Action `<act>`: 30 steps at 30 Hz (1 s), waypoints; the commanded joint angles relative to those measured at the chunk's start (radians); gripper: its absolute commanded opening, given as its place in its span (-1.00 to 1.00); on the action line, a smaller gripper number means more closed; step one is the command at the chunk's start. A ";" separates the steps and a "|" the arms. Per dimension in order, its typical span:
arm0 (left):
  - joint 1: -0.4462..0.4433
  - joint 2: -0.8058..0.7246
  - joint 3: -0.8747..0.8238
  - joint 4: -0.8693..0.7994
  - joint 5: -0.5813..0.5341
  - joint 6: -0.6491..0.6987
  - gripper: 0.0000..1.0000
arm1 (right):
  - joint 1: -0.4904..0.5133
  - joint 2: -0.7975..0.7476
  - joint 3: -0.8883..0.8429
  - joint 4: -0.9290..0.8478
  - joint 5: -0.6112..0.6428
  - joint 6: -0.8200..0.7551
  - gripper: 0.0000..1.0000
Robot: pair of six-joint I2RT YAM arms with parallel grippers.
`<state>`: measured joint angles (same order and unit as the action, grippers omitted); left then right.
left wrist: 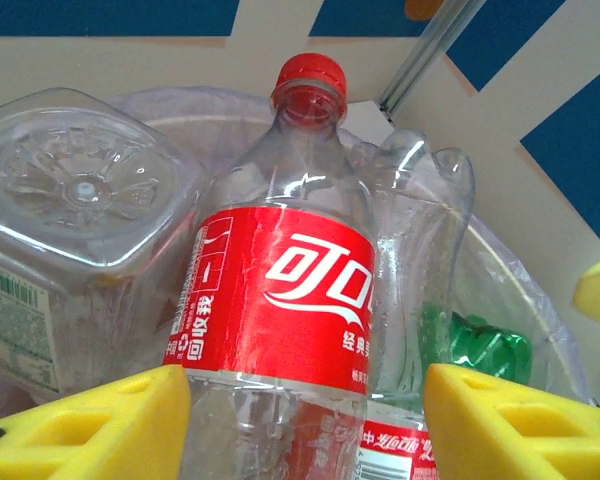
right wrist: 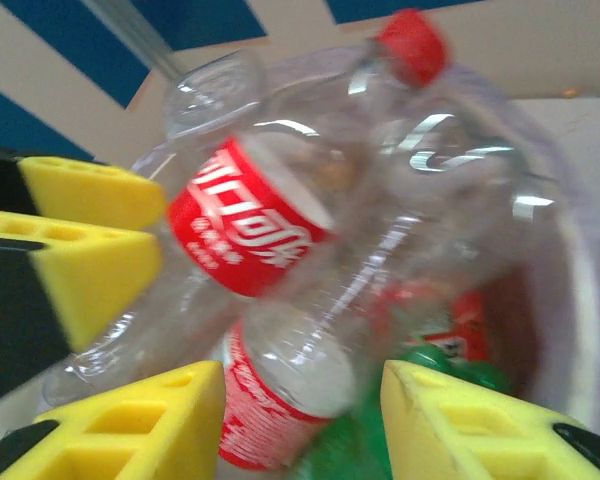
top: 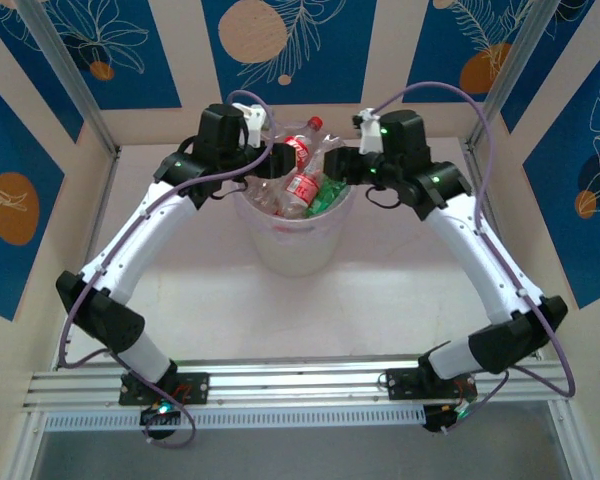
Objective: Put the plastic bottles in the bin
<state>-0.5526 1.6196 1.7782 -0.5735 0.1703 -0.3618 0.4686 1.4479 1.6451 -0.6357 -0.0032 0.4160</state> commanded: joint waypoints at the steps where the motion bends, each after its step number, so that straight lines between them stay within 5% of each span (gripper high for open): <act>1: -0.018 0.024 -0.026 0.010 0.002 -0.017 0.24 | 0.032 0.048 0.049 0.013 0.006 -0.032 -0.10; 14: -0.020 0.029 -0.033 0.016 -0.005 -0.028 0.24 | 0.058 0.112 0.075 0.022 -0.017 -0.032 -0.14; 21: -0.018 0.017 0.106 -0.030 -0.039 0.024 0.45 | 0.048 0.059 0.133 -0.012 0.016 -0.066 -0.09; 30: 0.019 -0.076 0.141 -0.114 -0.233 0.157 0.65 | -0.102 -0.106 0.024 -0.023 0.046 -0.071 0.02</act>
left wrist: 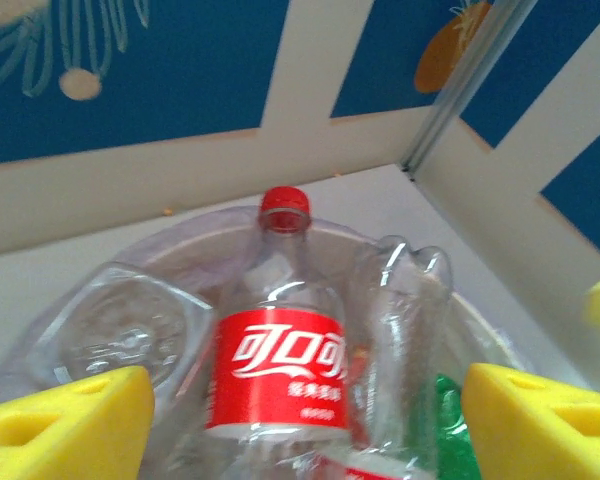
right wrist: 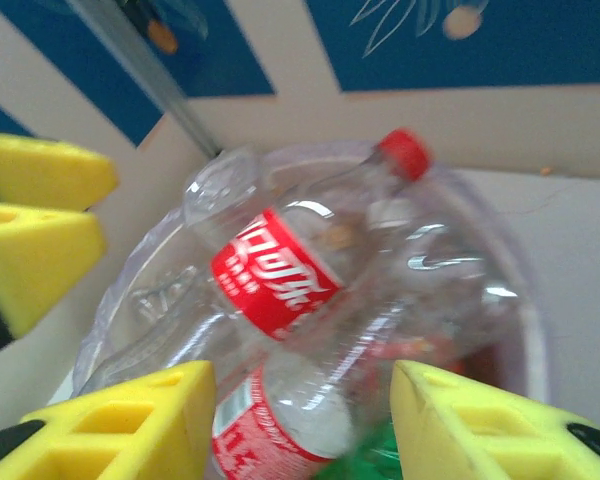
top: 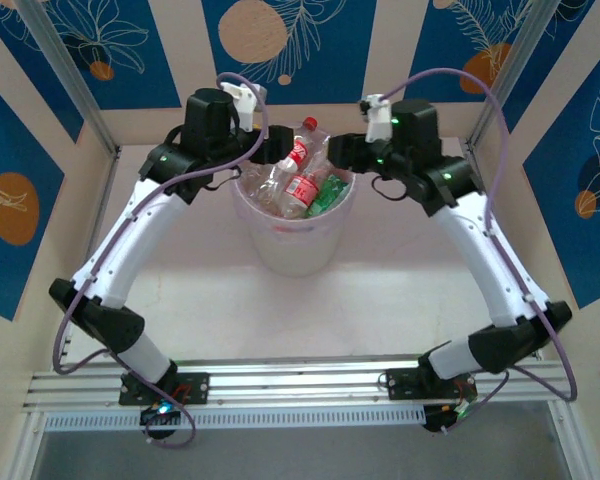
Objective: Put the plastic bottles in the bin
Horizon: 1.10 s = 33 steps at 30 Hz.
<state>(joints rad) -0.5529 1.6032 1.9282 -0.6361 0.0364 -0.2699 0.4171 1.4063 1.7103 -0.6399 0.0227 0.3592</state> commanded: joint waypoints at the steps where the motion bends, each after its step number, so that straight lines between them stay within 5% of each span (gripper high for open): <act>1: 0.037 -0.085 -0.039 -0.053 -0.126 0.071 0.66 | -0.081 -0.086 -0.065 -0.025 0.028 -0.016 0.03; 7: 0.203 -0.255 -0.313 -0.007 -0.189 0.035 0.76 | -0.271 -0.182 -0.243 -0.048 0.042 -0.029 0.13; 10: 0.264 -0.355 -0.497 0.069 -0.264 0.024 0.98 | -0.349 -0.228 -0.384 0.015 0.027 -0.019 0.51; 14: 0.306 -0.453 -0.737 0.171 -0.394 0.048 1.00 | -0.383 -0.261 -0.543 0.090 0.106 -0.019 0.99; 19: 0.328 -0.554 -1.013 0.315 -0.563 0.031 1.00 | -0.372 -0.271 -0.730 0.207 0.257 0.002 0.98; 26: 0.339 -0.575 -1.281 0.579 -0.659 0.090 1.00 | -0.339 -0.282 -1.022 0.502 0.389 0.002 0.98; 33: 0.353 -0.479 -1.395 0.845 -0.611 0.138 1.00 | -0.319 -0.173 -1.125 0.708 0.533 -0.036 0.98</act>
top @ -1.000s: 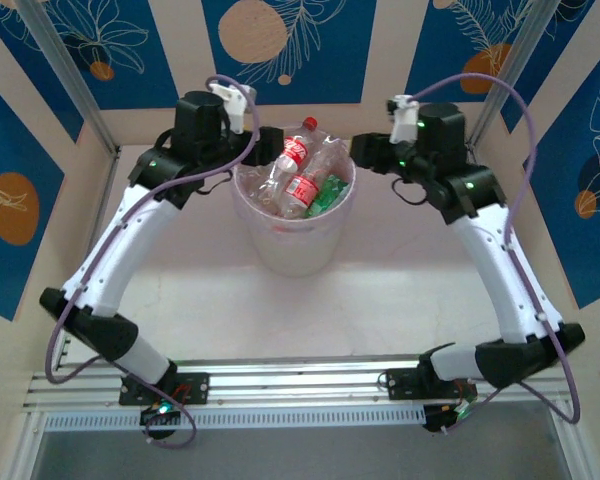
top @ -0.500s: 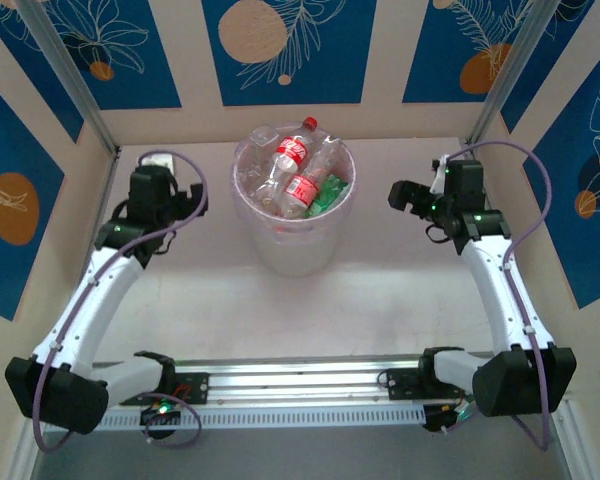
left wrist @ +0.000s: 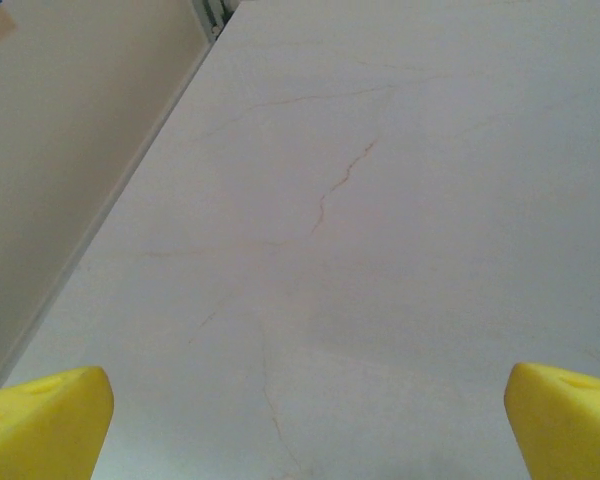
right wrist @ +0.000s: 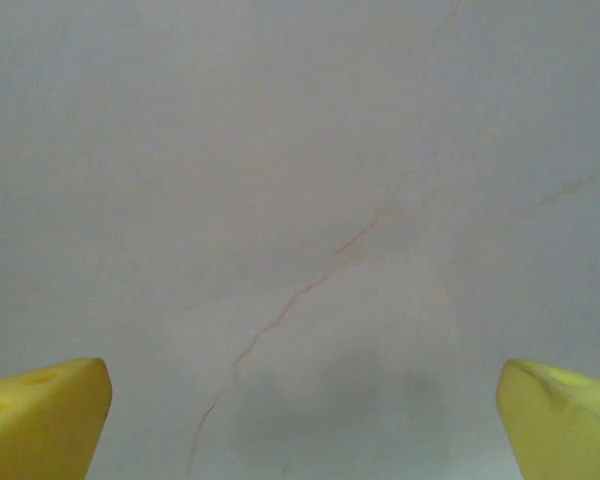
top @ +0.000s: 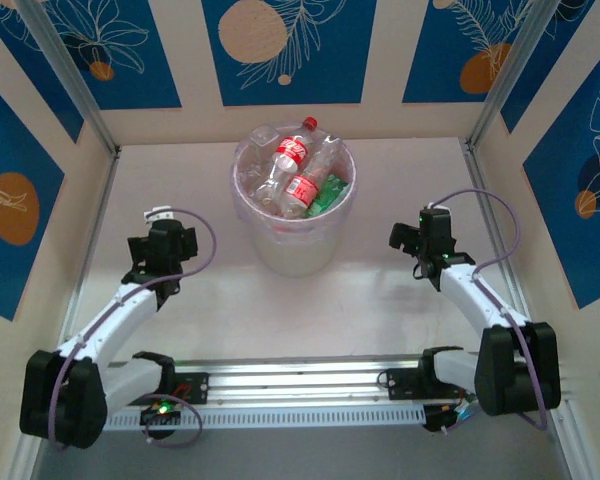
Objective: Put the plastic bottles in the bin
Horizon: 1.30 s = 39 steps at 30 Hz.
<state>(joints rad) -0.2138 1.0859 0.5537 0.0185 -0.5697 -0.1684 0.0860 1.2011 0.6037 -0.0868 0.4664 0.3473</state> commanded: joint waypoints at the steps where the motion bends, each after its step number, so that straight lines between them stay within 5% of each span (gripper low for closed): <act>1: 0.015 0.065 -0.026 0.221 -0.001 0.047 1.00 | 0.015 0.048 -0.023 0.170 0.090 -0.029 0.98; 12: 0.024 0.267 -0.016 0.414 0.026 0.089 1.00 | 0.059 0.150 -0.135 0.565 0.126 -0.137 0.98; 21: 0.026 0.340 -0.060 0.564 0.036 0.158 1.00 | 0.063 0.192 -0.183 0.782 0.072 -0.243 0.98; 25: 0.026 0.375 -0.090 0.678 0.044 0.197 1.00 | 0.047 0.283 -0.243 1.010 0.019 -0.265 0.98; 35: 0.037 0.451 -0.091 0.766 0.106 0.221 1.00 | -0.015 0.357 -0.268 1.115 -0.119 -0.235 0.98; 37: 0.039 0.445 -0.098 0.765 0.130 0.218 1.00 | -0.033 0.307 -0.241 0.971 -0.156 -0.221 0.98; 39: 0.042 0.440 -0.116 0.795 0.154 0.223 1.00 | -0.041 0.331 -0.236 1.012 -0.153 -0.211 0.98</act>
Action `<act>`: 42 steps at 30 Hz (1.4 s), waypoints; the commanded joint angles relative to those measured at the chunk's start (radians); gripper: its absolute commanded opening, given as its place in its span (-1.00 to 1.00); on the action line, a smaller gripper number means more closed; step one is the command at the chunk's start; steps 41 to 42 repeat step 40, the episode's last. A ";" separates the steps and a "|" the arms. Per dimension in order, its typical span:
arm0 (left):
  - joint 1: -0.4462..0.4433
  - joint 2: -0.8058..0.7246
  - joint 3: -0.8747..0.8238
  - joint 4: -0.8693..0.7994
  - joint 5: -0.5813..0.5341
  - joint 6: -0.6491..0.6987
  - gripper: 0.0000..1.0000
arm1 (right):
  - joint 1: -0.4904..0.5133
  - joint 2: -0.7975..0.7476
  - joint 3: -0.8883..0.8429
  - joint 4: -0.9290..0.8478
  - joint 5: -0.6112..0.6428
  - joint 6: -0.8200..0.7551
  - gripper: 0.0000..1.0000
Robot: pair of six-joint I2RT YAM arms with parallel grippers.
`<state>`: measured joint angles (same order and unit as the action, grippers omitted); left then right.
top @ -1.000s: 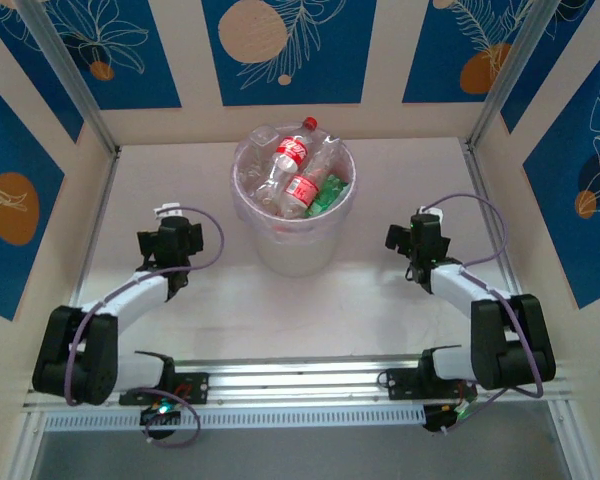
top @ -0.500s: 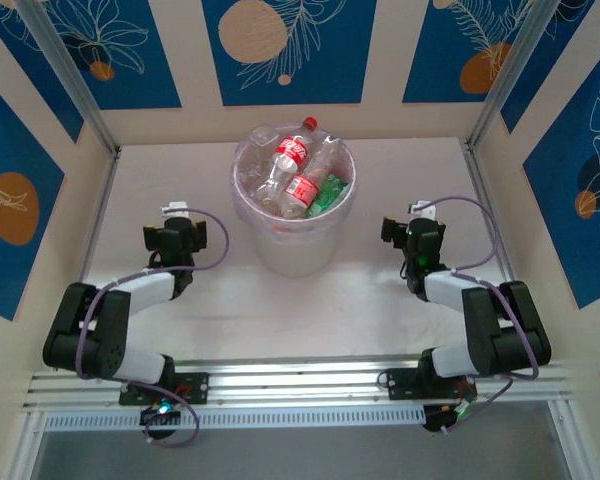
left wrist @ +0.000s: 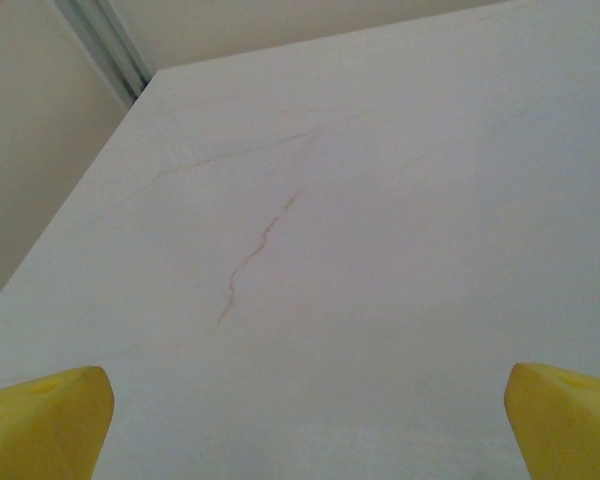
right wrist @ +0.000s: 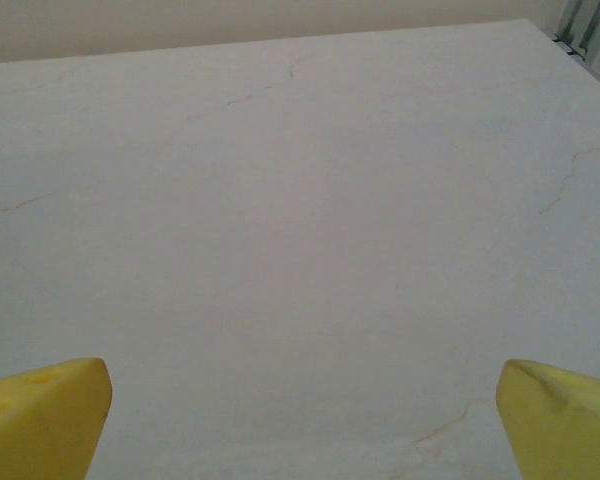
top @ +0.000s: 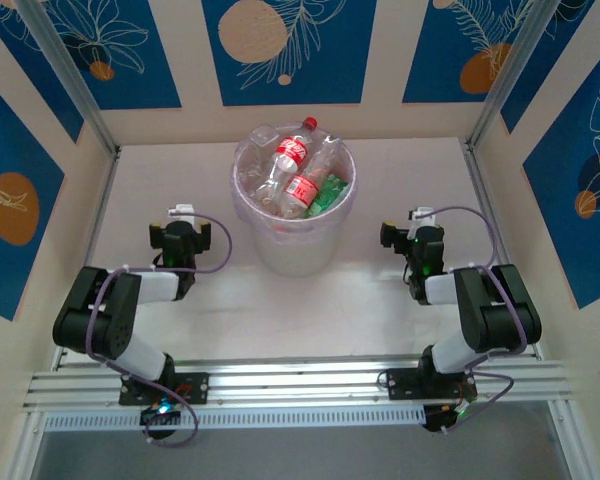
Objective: Put the plastic bottles in the bin
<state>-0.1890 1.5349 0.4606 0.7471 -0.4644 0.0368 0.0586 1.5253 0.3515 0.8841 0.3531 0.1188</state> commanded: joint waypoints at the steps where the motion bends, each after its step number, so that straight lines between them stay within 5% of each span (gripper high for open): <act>1: 0.019 -0.012 -0.037 0.088 0.068 0.018 1.00 | -0.019 -0.014 0.033 -0.034 -0.045 0.025 0.98; 6: 0.050 0.061 -0.118 0.323 0.169 0.031 1.00 | -0.026 -0.003 0.033 -0.018 -0.044 0.032 0.98; 8: 0.061 0.009 -0.097 0.179 0.181 -0.005 1.00 | -0.025 -0.003 0.030 -0.013 -0.042 0.030 0.98; 42: 0.066 0.036 -0.107 0.248 0.182 -0.002 1.00 | -0.022 -0.005 0.036 -0.026 -0.037 0.028 0.98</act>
